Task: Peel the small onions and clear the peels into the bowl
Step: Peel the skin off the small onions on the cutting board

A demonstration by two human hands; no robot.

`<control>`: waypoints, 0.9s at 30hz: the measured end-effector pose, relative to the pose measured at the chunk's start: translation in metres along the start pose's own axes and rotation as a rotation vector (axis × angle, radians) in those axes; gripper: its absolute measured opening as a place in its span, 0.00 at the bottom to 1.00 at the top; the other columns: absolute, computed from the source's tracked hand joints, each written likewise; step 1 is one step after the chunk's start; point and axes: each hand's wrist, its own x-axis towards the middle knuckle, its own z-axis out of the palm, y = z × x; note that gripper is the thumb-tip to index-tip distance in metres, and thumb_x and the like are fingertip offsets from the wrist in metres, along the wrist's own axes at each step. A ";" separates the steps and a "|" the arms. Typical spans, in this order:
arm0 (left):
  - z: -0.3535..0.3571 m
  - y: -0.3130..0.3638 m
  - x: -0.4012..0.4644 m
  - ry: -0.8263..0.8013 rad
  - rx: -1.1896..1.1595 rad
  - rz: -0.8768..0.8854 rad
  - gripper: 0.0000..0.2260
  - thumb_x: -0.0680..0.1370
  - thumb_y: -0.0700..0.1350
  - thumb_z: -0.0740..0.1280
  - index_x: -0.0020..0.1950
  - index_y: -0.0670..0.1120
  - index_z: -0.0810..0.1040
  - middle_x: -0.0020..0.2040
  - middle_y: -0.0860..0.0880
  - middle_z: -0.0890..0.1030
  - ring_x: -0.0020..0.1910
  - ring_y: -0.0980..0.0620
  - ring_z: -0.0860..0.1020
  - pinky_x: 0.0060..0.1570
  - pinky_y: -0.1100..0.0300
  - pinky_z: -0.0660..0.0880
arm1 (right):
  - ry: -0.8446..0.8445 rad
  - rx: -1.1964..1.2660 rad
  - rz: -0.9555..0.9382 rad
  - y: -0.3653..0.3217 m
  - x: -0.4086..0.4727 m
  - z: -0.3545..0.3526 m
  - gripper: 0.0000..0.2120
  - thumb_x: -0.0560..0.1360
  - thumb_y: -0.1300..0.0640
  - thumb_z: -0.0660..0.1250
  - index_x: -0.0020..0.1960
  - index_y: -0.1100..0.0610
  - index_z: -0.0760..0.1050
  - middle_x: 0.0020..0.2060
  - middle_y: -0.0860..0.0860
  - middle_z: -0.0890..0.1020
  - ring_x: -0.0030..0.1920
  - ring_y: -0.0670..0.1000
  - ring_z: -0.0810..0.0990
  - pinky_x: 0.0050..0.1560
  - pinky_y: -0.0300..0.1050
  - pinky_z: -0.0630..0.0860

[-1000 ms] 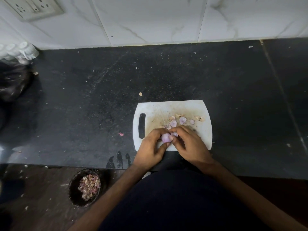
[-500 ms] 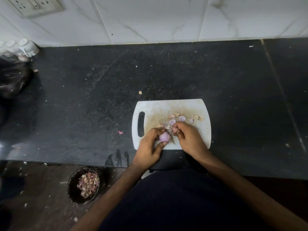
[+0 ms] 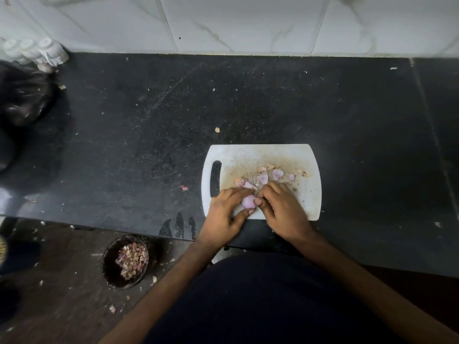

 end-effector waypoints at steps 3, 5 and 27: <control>-0.001 -0.002 0.001 -0.012 0.023 -0.011 0.17 0.79 0.47 0.72 0.68 0.49 0.79 0.63 0.53 0.81 0.64 0.54 0.77 0.62 0.47 0.74 | -0.018 -0.057 0.012 0.000 0.000 0.004 0.11 0.83 0.50 0.55 0.49 0.55 0.71 0.47 0.48 0.74 0.49 0.50 0.71 0.52 0.50 0.73; -0.001 0.000 0.002 -0.018 0.040 0.004 0.18 0.80 0.47 0.71 0.69 0.47 0.78 0.64 0.52 0.82 0.64 0.53 0.78 0.63 0.47 0.75 | -0.030 -0.073 0.019 0.001 -0.001 0.005 0.09 0.83 0.51 0.55 0.49 0.54 0.71 0.47 0.48 0.74 0.50 0.50 0.71 0.53 0.50 0.72; 0.002 -0.004 0.004 -0.092 0.418 0.260 0.21 0.81 0.39 0.57 0.73 0.39 0.73 0.66 0.42 0.80 0.62 0.45 0.78 0.66 0.51 0.74 | -0.136 0.174 0.058 0.001 0.014 -0.010 0.10 0.74 0.51 0.54 0.37 0.54 0.64 0.34 0.47 0.69 0.38 0.51 0.69 0.41 0.50 0.69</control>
